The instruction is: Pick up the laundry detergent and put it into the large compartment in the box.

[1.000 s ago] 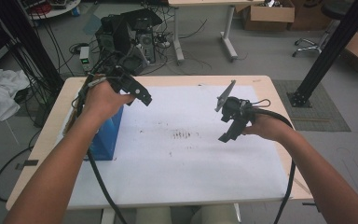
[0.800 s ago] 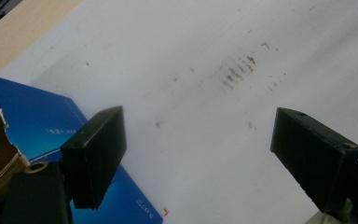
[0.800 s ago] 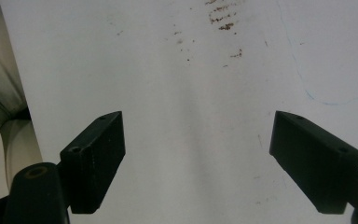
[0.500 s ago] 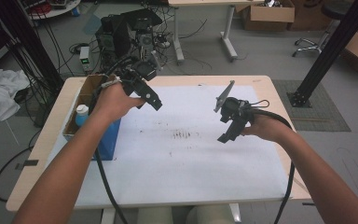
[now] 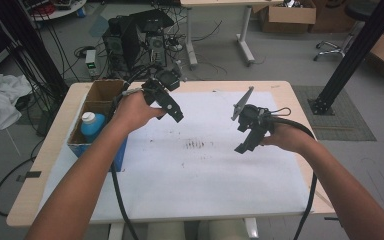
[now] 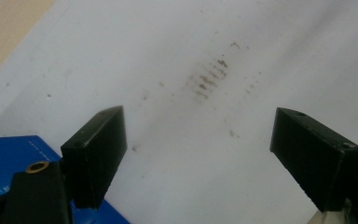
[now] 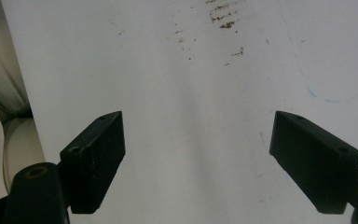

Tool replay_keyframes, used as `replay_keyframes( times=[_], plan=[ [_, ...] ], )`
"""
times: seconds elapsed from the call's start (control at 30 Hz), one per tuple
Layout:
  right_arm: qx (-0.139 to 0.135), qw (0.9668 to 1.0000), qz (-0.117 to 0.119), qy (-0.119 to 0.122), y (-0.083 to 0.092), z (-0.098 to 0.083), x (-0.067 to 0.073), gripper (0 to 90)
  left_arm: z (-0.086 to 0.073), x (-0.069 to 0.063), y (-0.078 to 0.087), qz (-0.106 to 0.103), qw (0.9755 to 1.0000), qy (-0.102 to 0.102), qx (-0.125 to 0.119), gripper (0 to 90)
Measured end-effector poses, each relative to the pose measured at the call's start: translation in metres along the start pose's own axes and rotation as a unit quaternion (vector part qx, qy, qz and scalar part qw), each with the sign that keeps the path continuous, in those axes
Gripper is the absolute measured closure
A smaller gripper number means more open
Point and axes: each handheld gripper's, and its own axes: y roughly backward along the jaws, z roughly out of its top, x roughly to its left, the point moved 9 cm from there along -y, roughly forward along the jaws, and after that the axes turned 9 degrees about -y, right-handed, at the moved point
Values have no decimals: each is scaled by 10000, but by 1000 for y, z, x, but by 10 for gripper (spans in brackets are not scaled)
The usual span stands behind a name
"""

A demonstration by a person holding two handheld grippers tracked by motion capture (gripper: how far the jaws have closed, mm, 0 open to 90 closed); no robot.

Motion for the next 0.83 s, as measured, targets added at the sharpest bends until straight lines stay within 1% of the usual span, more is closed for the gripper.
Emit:
replay_keyframes(
  times=[0.17,0.3,0.73,0.83],
  plan=[
    [-5,10000,9,-6,0,-1,0,180,1,-1,-5,-34,10000,11,1,193],
    [-5,10000,18,-2,0,0,1,180,0,-2,-8,-56,10000,-35,41,193],
    [19,10000,44,-11,-4,-1,1,180,0,-1,-10,-89,10000,-8,-18,195],
    [-10,10000,33,-11,-4,-1,1,180,1,-1,-10,-96,10000,-13,-22,195]
  ],
)
